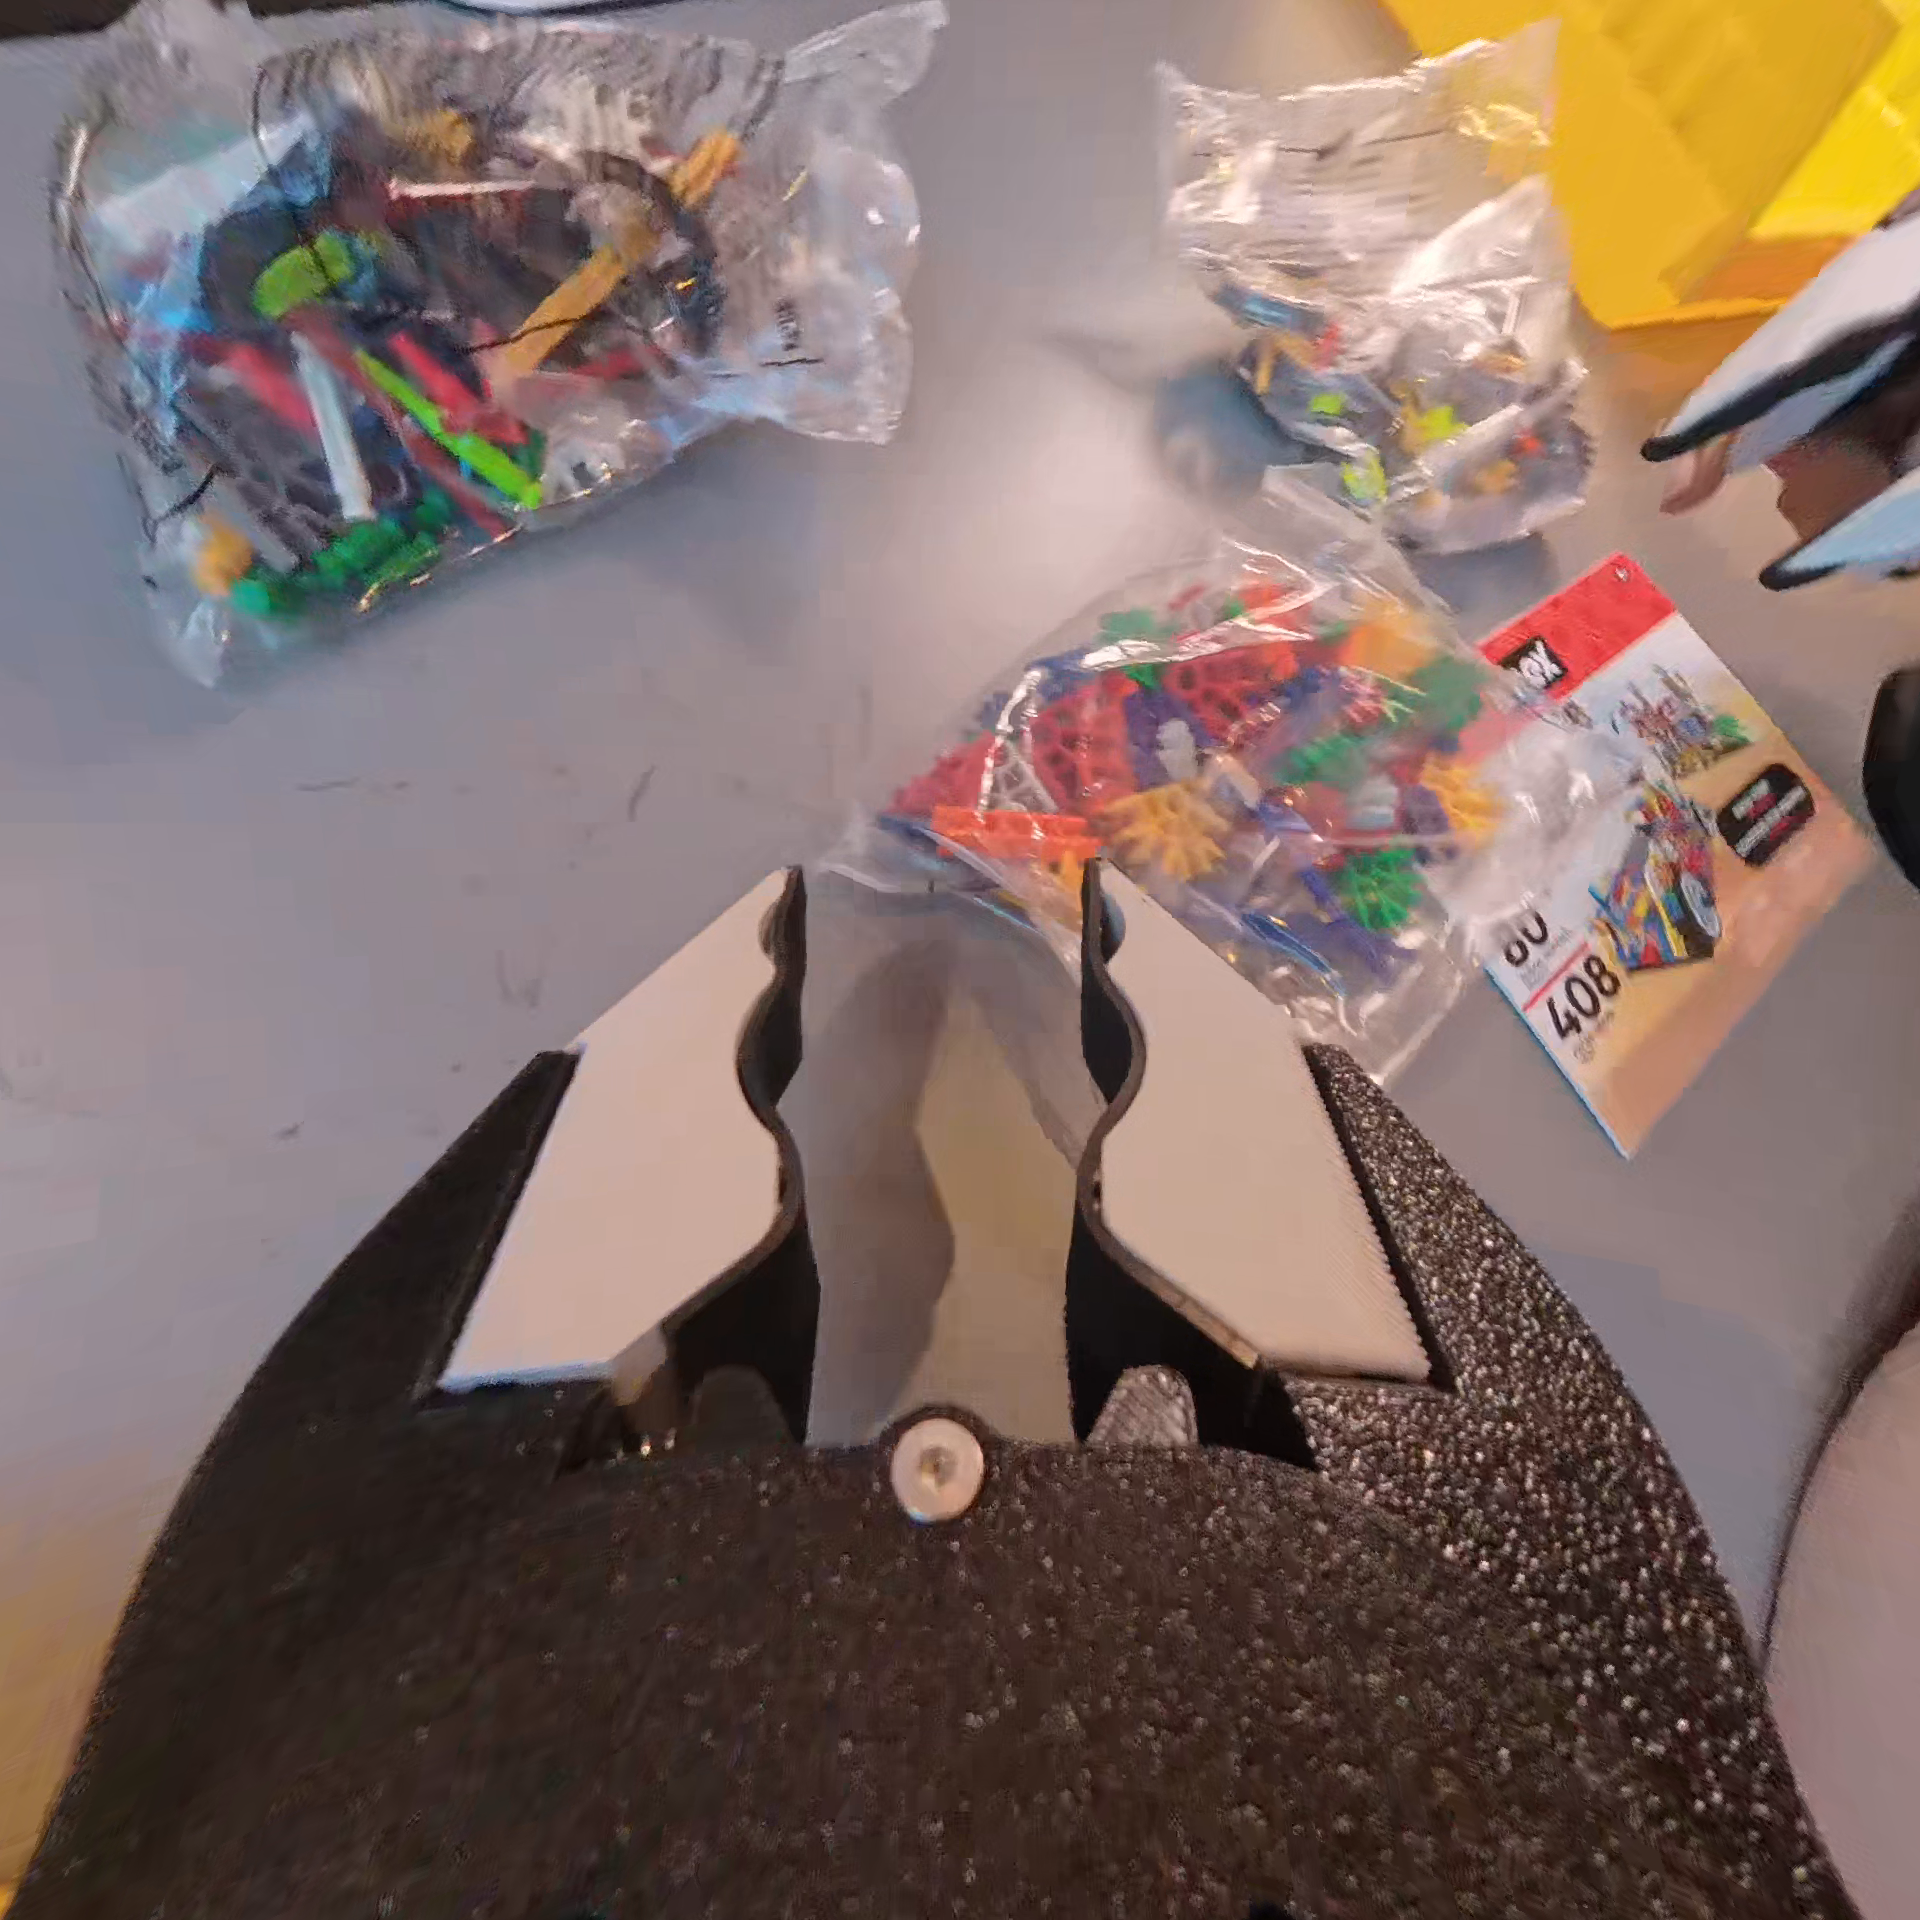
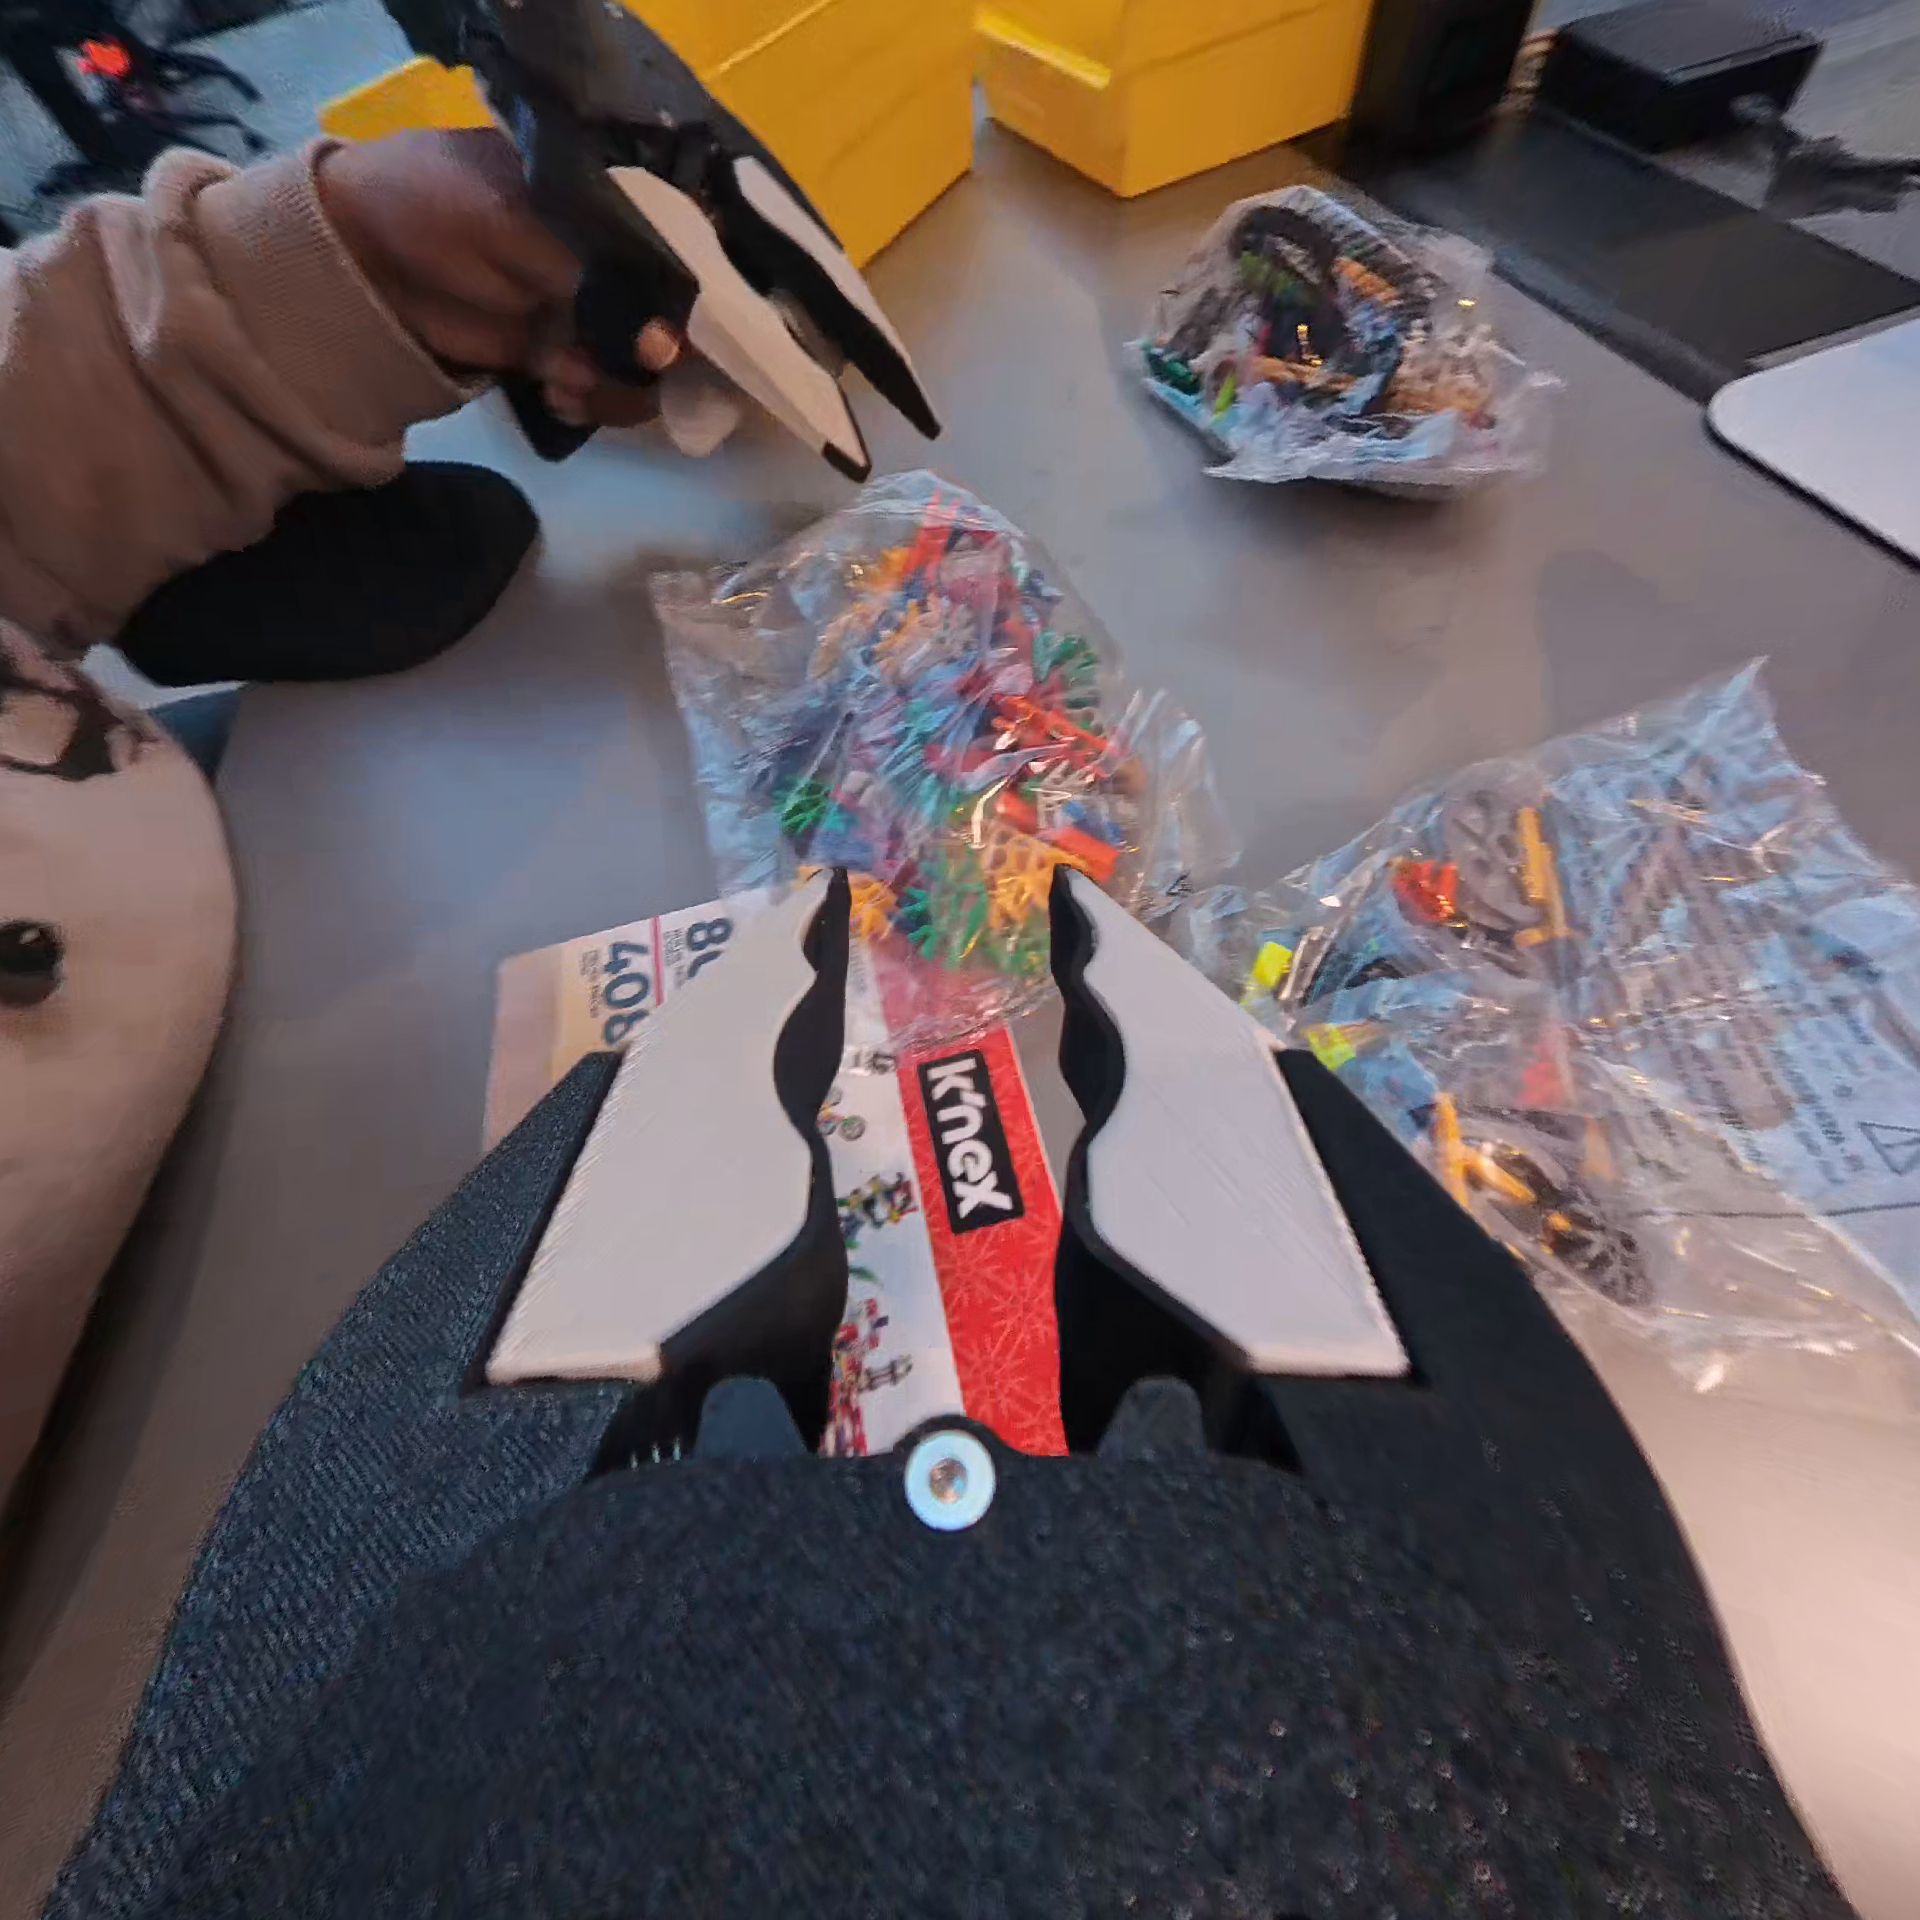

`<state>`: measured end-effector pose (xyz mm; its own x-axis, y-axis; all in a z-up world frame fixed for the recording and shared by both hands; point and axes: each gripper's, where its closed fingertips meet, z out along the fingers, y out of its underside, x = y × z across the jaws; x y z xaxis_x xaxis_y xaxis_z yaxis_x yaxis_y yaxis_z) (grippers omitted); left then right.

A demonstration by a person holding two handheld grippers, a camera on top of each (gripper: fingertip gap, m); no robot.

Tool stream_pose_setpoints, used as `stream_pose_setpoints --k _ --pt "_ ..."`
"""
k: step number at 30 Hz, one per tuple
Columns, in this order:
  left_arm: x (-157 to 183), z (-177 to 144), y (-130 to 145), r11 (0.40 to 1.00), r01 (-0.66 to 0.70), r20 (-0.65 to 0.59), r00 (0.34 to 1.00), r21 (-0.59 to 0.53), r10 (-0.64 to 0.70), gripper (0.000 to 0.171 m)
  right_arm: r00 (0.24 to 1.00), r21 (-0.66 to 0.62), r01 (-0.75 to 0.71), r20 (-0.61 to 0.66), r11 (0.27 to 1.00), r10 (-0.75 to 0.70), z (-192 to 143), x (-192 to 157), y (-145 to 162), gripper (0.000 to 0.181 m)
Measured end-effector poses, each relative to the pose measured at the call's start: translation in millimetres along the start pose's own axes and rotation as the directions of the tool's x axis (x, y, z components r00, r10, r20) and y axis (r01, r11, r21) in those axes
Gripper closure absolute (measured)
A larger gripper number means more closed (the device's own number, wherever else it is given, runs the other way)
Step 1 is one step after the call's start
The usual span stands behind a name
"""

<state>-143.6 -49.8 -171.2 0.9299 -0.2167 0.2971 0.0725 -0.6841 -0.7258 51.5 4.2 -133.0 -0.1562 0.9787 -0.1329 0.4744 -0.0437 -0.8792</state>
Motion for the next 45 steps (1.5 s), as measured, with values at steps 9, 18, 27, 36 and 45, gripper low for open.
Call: stream_pose_setpoints --k 9,18,27,36,45 --pt "22 33 -4 1.000 0.007 -0.193 0.981 0.026 -0.002 0.165 0.992 0.028 0.043 -0.124 0.999 -0.039 29 21 -2 0.140" --pt "91 -25 -48 0.842 -0.312 -0.312 0.826 0.441 0.469 0.171 0.998 0.133 0.058 0.015 0.989 -0.061 8 19 -19 0.122" --pt "114 -40 -47 0.809 -0.308 -0.418 0.733 0.500 0.537 0.171 0.949 -0.064 0.013 0.315 0.998 0.008 45 32 -16 0.121" --pt "60 -31 -39 0.900 -0.206 -0.346 0.872 0.384 0.347 0.171 0.924 -0.047 -0.004 0.382 0.999 0.021 17 26 -20 0.181" --pt "53 -25 -37 0.908 -0.211 -0.311 0.891 0.363 0.331 0.171 0.977 -0.145 0.151 0.174 0.978 -0.125 55 46 -14 0.137"
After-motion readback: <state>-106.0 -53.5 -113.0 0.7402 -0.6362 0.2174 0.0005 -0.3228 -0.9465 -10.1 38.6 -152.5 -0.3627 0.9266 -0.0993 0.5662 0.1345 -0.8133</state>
